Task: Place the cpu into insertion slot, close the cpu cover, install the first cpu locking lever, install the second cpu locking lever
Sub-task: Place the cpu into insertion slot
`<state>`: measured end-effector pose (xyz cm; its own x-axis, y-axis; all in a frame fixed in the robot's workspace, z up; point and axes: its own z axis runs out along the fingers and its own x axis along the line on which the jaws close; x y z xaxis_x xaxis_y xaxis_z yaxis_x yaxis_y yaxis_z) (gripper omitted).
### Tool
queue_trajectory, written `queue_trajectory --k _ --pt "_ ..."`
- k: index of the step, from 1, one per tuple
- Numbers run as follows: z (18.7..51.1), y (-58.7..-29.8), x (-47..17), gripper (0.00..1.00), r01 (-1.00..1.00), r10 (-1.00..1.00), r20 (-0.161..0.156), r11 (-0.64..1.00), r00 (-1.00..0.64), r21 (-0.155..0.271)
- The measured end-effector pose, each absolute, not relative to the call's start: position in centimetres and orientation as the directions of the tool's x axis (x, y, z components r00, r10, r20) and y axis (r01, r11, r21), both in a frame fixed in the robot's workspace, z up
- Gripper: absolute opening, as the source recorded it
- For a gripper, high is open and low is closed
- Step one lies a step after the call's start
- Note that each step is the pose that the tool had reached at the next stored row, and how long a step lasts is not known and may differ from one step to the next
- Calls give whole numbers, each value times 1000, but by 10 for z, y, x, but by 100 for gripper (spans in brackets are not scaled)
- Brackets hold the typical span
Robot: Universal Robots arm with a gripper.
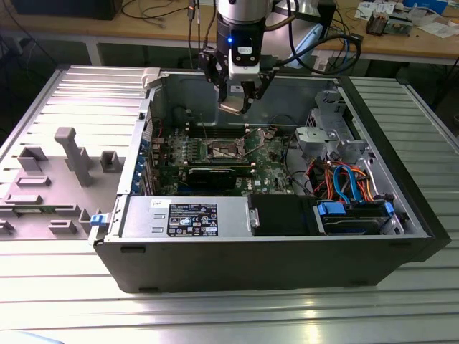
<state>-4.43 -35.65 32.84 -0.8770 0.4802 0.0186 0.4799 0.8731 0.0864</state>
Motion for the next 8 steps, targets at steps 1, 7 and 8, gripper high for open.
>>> queue_trajectory --k 1,7,8 --pt "328 -357 -44 55 481 481 19 872 -876 86" --pt "328 -357 -44 55 489 489 19 868 -872 86" --pt "328 -357 -44 55 491 491 19 867 -871 86"
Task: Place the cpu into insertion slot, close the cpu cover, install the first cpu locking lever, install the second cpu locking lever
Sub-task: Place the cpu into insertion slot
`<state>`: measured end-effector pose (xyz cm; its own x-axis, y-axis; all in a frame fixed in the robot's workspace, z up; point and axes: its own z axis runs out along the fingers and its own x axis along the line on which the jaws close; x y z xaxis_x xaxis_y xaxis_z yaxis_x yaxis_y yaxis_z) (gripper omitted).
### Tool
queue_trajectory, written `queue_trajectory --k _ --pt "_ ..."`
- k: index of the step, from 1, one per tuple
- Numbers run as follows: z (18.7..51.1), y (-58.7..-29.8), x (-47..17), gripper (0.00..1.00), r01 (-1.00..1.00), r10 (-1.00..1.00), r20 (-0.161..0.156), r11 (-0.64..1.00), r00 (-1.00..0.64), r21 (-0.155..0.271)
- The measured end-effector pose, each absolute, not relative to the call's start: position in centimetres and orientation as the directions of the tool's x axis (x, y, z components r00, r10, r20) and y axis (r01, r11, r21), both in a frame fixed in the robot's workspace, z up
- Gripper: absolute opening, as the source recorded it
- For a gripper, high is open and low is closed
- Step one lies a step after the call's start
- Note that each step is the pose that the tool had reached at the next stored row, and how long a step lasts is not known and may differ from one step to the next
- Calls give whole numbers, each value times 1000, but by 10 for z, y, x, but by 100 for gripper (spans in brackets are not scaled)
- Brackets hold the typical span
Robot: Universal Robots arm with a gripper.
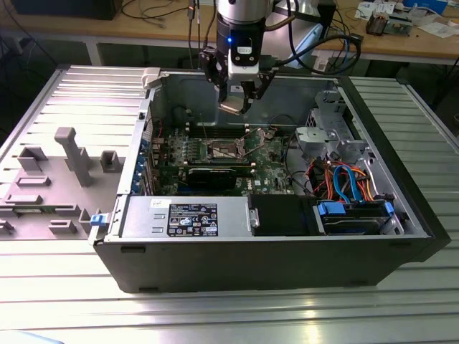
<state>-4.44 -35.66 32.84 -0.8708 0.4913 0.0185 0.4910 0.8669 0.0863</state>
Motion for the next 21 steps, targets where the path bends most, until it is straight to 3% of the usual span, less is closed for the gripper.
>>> queue_trajectory --k 21 --pt "328 -357 -44 55 515 516 19 853 -857 86"
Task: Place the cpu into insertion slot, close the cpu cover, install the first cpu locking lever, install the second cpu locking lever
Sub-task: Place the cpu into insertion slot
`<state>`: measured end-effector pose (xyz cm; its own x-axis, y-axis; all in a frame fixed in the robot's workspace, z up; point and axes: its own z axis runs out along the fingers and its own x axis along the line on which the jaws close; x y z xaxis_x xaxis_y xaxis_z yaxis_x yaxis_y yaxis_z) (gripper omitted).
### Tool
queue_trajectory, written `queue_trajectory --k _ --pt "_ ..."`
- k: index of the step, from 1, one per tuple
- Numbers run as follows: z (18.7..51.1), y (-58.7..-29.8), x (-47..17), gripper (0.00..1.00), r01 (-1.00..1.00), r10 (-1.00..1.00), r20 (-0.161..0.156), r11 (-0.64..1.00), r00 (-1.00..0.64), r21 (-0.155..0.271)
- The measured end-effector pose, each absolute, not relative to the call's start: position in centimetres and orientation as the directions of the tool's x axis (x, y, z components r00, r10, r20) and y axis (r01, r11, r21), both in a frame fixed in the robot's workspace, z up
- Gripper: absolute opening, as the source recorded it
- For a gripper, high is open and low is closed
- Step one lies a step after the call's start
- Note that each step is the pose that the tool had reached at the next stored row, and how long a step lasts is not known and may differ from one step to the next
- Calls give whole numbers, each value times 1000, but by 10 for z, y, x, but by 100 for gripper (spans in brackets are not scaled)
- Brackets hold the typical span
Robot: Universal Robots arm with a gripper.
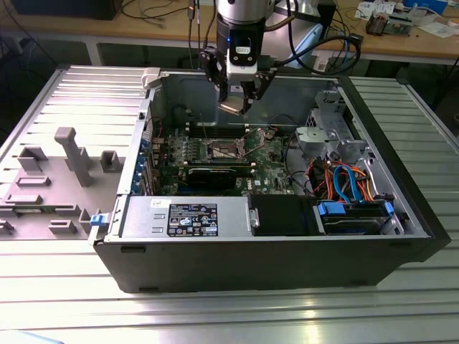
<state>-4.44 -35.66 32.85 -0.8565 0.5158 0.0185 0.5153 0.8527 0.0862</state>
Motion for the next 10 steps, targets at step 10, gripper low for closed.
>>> queue_trajectory --k 10 --pt "328 -357 -44 55 526 527 18 846 -850 86"
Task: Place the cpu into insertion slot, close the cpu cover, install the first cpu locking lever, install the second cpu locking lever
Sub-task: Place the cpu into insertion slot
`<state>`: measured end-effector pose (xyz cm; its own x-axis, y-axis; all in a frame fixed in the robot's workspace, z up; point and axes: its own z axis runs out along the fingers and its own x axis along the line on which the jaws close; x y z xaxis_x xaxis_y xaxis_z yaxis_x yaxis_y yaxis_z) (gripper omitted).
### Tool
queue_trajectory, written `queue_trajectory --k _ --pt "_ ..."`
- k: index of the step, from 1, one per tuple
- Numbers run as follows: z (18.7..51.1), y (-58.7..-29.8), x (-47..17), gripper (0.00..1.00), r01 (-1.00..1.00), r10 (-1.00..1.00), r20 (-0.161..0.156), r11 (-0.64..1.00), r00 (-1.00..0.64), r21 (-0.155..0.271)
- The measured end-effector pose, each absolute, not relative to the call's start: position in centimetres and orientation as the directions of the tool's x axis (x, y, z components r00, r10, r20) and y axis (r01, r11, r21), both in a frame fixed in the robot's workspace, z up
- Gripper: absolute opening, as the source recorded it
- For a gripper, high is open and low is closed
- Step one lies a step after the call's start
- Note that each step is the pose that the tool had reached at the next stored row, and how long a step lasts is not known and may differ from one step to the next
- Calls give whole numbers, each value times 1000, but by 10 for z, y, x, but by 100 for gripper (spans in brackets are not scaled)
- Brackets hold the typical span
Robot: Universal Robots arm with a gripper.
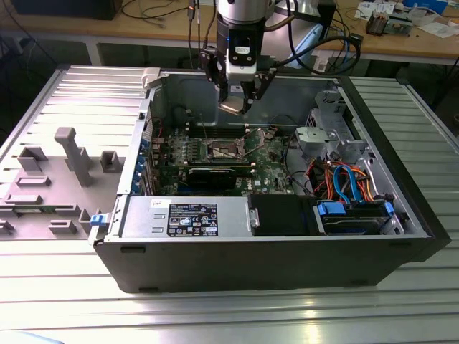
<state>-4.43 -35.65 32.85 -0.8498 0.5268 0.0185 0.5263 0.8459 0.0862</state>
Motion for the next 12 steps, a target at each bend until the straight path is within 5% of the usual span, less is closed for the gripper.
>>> queue_trajectory --k 12 --pt "328 -357 -44 55 542 542 18 836 -840 86"
